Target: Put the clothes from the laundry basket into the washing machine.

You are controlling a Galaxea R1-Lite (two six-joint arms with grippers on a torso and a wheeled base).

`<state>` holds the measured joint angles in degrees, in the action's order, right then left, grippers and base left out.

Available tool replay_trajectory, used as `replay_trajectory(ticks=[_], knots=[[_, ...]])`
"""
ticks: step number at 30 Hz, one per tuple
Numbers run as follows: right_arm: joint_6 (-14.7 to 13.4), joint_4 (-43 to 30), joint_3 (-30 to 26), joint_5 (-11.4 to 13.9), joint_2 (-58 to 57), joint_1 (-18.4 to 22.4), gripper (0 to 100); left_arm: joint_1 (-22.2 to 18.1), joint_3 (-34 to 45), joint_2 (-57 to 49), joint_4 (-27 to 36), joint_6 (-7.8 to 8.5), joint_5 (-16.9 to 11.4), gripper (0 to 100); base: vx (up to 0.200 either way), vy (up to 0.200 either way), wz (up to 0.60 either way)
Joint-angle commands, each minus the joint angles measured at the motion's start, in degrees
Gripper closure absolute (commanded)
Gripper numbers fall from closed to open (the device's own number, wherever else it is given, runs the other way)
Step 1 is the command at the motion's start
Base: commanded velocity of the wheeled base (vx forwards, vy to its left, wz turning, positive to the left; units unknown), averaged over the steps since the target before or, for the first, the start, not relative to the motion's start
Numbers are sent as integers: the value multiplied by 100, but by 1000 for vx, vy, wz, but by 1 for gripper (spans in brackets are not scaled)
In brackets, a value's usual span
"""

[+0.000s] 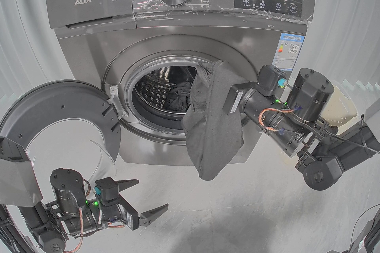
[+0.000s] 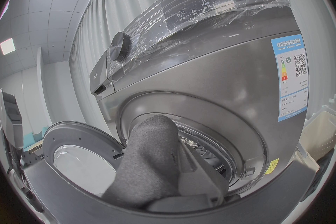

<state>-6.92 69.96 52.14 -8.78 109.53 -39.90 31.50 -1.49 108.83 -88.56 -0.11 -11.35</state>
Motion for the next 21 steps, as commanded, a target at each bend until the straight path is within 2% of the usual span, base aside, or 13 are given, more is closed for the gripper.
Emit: replay_trajectory(ticks=[1,2,7,12,16,21], knots=[[7,9,-90,-1,-46,-79,100,23,-133,42,-12,-15,-8,0,0,0,0],[7,-9,-116,-10,-46,-150,100,32,-475,51,-12,-42,1,0,0,0,0],[16,-35,-178,-10,-37,-176,100,49,-1187,86,-3,-112,1,0,0,0,0],[51,-62,-187,-10,-11,-185,100,207,-1846,367,-3,-270,-8,0,0,0,0],[51,-62,-204,-10,-11,-282,100,330,-2233,684,-3,-261,10,0,0,0,0],[51,-53,-257,-19,-2,-308,100,541,-2356,860,-12,-270,-8,0,0,0,0]])
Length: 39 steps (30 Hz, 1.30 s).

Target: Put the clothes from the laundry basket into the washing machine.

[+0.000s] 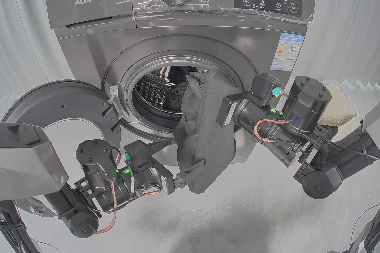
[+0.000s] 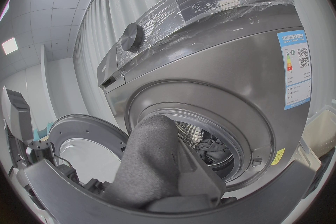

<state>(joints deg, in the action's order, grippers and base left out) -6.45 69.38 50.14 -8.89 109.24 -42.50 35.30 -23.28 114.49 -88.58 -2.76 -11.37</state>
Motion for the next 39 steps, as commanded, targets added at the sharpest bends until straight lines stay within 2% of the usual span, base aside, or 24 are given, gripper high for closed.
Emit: replay_trajectory(ticks=[1,9,27,32,39], knots=[[-6,14,-66,1,36,-83,100,179,-176,302,-2,3,-14,0,0,0,0],[-41,6,-66,-34,10,-277,100,152,-317,548,-10,38,48,0,0,0,0],[-76,58,-786,-34,-386,-655,100,-120,-1108,1356,-10,3,100,0,0,0,0],[-173,23,-874,-52,-456,-813,100,-287,-1337,1550,-10,3,320,0,0,0,0],[-181,32,-945,-43,-474,-866,100,-340,-1477,1594,-10,-6,329,0,0,0,0]])
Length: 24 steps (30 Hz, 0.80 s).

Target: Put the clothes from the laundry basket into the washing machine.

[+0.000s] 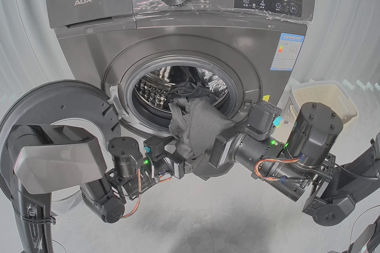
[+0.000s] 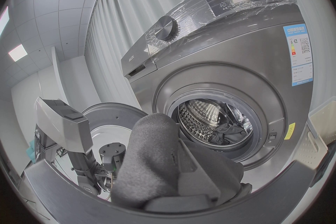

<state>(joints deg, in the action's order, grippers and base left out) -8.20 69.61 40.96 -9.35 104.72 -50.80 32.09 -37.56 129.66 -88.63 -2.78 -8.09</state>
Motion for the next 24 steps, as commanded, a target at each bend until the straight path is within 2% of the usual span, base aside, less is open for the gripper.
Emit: replay_trajectory(ticks=[1,6,7,16,21,24], knots=[[-6,18,-27,3,-22,-53,100,-9,-67,86,-6,-3,1,0,0,0,0],[-15,53,-115,30,-22,-123,100,-1,-208,209,3,58,1,0,0,0,0],[-32,62,-132,30,-22,-123,100,8,-252,218,-6,49,1,100,0,0,0],[-41,53,-317,47,-197,-18,100,-27,-428,209,-6,-3,54,100,0,0,0],[-32,-9,-536,47,-338,299,100,-62,-436,68,-6,-12,229,100,0,0,0],[12,-26,-879,65,-461,448,100,-80,-428,-178,-6,-118,432,100,0,0,0]])
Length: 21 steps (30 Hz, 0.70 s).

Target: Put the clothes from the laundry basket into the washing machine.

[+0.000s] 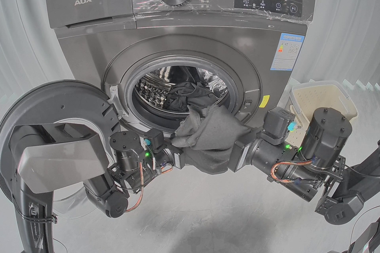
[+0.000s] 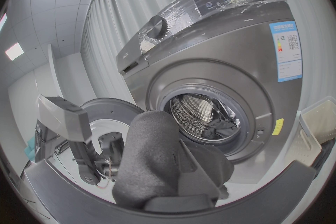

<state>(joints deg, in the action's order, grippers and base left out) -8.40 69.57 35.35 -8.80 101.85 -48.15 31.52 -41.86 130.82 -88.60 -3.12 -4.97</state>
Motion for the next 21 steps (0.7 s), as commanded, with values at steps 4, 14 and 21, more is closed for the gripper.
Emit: replay_trajectory(ticks=[4,14,21], knots=[[31,-5,-565,10,-201,131,100,-6,91,-610,-8,-250,146,100,0,0,0],[23,13,-529,10,-174,131,0,47,477,-856,-8,-250,128,100,0,0,0],[137,-5,-1452,54,-262,157,0,161,1092,-1524,-8,-242,76,100,0,0,0]])
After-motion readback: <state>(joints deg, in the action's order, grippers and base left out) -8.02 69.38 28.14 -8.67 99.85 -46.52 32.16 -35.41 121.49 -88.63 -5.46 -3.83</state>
